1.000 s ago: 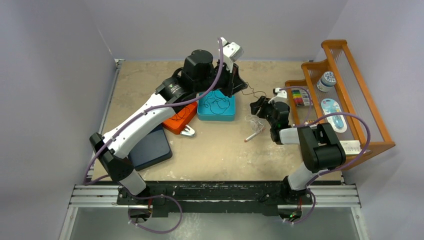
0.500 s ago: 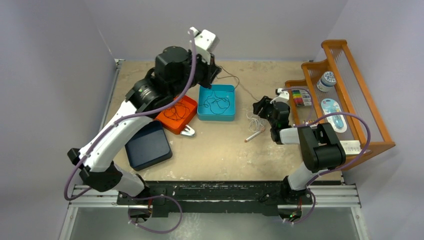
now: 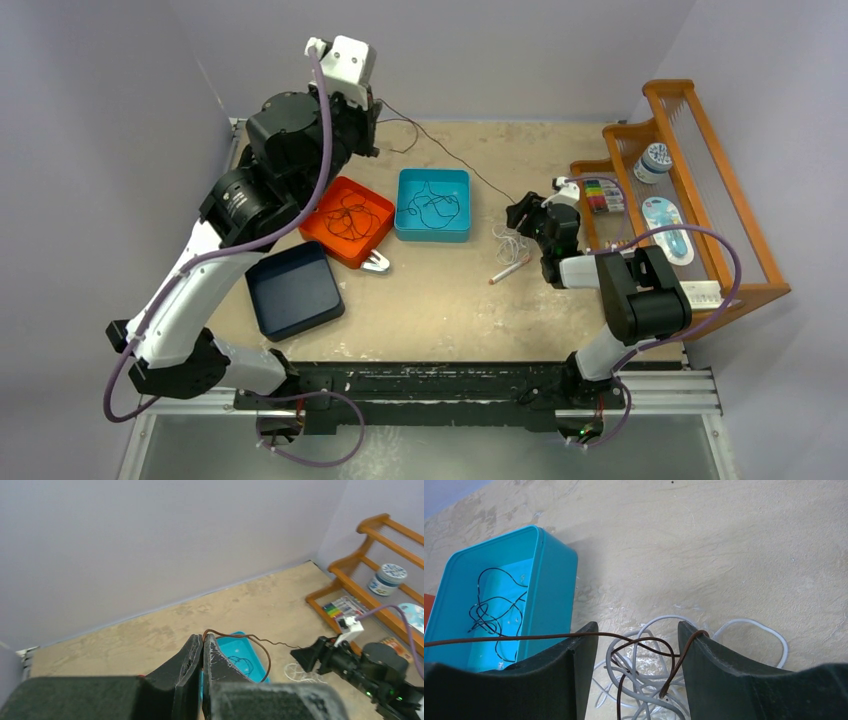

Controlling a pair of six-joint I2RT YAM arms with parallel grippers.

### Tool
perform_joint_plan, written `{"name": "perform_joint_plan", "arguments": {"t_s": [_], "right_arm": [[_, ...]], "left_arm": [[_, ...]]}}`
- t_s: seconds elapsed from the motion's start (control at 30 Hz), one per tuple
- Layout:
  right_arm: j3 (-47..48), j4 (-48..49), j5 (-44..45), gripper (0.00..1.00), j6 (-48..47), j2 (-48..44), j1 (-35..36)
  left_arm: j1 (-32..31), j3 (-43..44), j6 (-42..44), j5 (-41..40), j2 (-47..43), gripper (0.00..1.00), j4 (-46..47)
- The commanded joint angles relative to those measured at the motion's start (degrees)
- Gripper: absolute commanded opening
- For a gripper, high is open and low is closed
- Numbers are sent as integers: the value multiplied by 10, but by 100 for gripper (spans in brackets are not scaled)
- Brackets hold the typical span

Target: Untangle the cables

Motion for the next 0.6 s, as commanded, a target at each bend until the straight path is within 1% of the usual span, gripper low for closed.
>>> {"name": "perform_joint_plan", "arguments": {"t_s": [0.0, 0.23, 0.3, 0.43, 0.57], "right_arm": [[12, 6, 20, 63, 9, -2, -4], [16, 4, 20, 69, 13, 3, -5], [16, 3, 19, 71, 14, 5, -5], [17, 3, 20, 75, 16, 8, -5], [16, 2, 22, 77, 19, 7, -5]], "left_arm": [[-1, 25, 34, -107, -31, 0, 30], [-1, 33, 64, -237, -47, 0, 55], [-1, 34, 72, -262, -52, 0, 65], [-1, 34, 84, -286, -60, 0, 77], [-1, 36, 90, -295, -63, 0, 77]]}}
